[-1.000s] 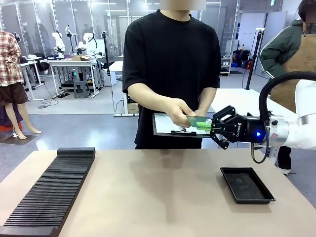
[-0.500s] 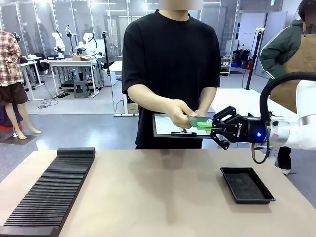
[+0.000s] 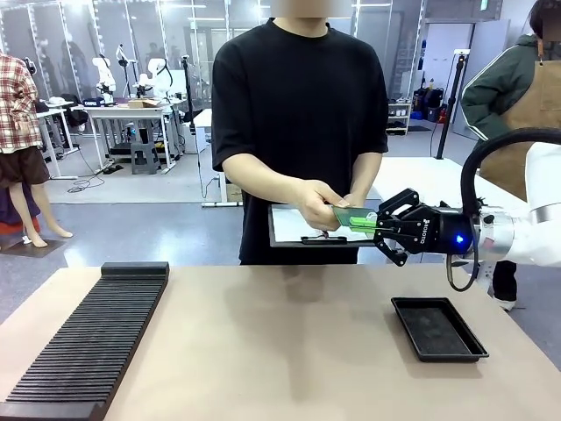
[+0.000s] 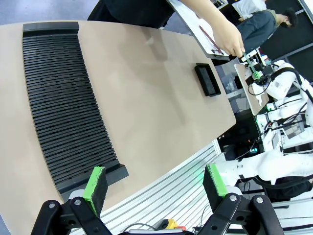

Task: Inspect the PCB.
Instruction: Place the Blank PCB in the ESD tray.

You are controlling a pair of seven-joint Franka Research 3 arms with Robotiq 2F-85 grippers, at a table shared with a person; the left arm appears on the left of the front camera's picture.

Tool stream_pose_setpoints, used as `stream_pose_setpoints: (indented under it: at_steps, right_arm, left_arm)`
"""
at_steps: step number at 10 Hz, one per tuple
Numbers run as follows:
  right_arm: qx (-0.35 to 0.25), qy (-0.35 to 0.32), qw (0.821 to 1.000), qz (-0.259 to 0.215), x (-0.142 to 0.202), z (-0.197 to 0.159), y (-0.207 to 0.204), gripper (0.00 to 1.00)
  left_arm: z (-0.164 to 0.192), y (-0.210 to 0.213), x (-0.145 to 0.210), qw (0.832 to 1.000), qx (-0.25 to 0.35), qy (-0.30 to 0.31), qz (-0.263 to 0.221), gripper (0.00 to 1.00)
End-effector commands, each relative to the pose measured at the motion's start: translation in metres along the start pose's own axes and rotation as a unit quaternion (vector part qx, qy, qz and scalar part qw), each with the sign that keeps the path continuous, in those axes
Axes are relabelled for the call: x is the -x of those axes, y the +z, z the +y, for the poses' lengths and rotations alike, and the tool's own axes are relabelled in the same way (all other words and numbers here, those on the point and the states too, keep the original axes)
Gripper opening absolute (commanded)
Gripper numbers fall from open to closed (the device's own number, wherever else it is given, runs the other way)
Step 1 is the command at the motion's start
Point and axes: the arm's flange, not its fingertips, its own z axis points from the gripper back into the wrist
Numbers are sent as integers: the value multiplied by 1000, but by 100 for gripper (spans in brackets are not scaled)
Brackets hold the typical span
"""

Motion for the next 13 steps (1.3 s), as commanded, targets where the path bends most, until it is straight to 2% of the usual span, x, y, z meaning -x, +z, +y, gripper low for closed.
stream_pose_setpoints:
  at_steps: [1,13]
  right_arm:
    - [0,2,1000,2,0,1,-2,0]
    - [0,2,1000,2,0,1,-2,0]
  left_arm:
    - [-4,4,-2,1000,-9,8,5,100]
    - [-4,4,-2,1000,-9,8,5,100]
